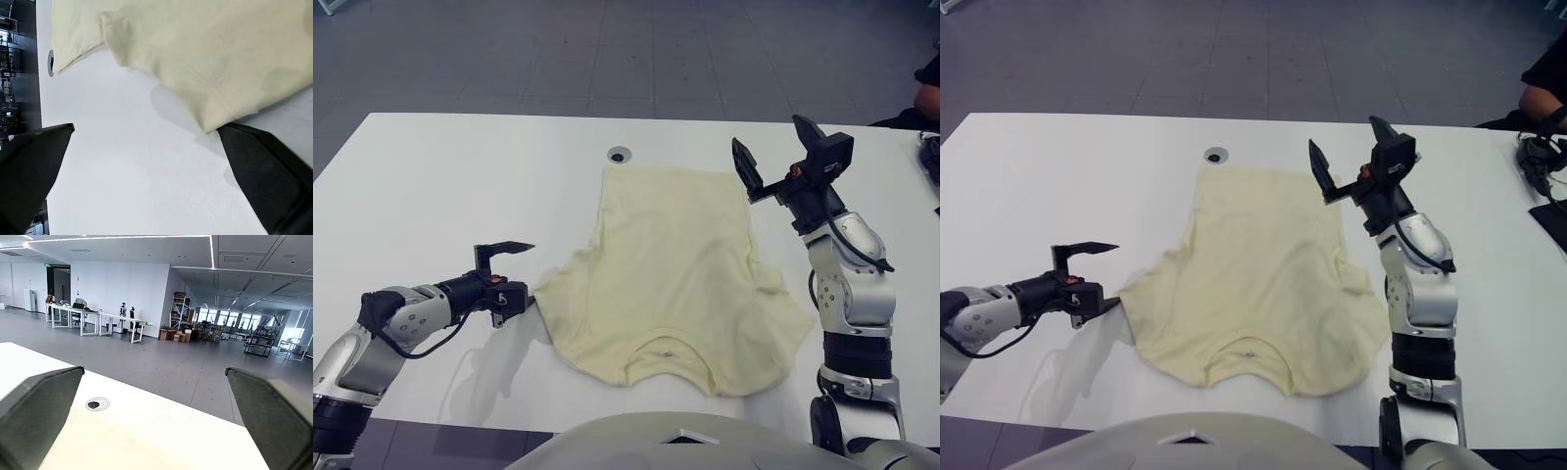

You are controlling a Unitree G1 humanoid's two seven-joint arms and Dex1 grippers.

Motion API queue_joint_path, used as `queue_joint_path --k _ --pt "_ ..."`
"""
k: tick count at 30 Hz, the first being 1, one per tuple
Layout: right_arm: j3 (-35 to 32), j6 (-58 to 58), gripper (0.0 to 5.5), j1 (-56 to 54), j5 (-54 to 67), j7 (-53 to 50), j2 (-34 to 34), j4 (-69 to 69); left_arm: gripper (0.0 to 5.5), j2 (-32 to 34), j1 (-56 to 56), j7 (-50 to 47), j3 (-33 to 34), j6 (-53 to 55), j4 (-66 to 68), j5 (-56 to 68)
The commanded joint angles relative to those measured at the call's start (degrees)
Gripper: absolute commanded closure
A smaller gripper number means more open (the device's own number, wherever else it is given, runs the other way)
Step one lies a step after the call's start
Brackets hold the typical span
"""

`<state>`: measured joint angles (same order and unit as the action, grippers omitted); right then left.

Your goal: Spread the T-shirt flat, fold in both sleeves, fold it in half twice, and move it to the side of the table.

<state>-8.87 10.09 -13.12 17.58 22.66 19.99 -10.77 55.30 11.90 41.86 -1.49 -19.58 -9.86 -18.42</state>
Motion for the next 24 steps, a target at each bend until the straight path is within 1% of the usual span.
queue_joint_path --k 1,7,13,18,21,24 --pt "0.0 0.2 0.13 0.6 0.0 0.2 0.2 -0.8 0.10 -0.1 2.9 2.6 -4.2 0.5 1.6 -1.2" --pt "0.1 0.1 0.13 0.9 -0.1 0.1 0.2 -1.0 0.10 0.4 2.1 2.6 -4.6 0.4 2.6 -1.4" --pt "0.3 0.1 0.10 0.8 -0.1 0.1 0.1 -1.0 1.10 0.6 1.7 2.2 -5.3 -0.4 4.0 -1.8" --pt "0.4 0.3 0.10 1.0 0.0 0.1 0.0 -1.5 2.13 1.1 1.7 2.2 -5.5 -0.9 4.5 -1.7" --pt "0.4 0.4 0.10 1.1 0.1 0.2 0.0 -1.7 2.66 1.2 1.4 2.4 -5.7 -1.0 4.7 -1.6" --pt "0.6 0.4 0.10 1.0 0.1 0.3 0.0 -1.7 3.35 1.4 1.5 2.3 -5.8 -1.0 4.6 -1.6"
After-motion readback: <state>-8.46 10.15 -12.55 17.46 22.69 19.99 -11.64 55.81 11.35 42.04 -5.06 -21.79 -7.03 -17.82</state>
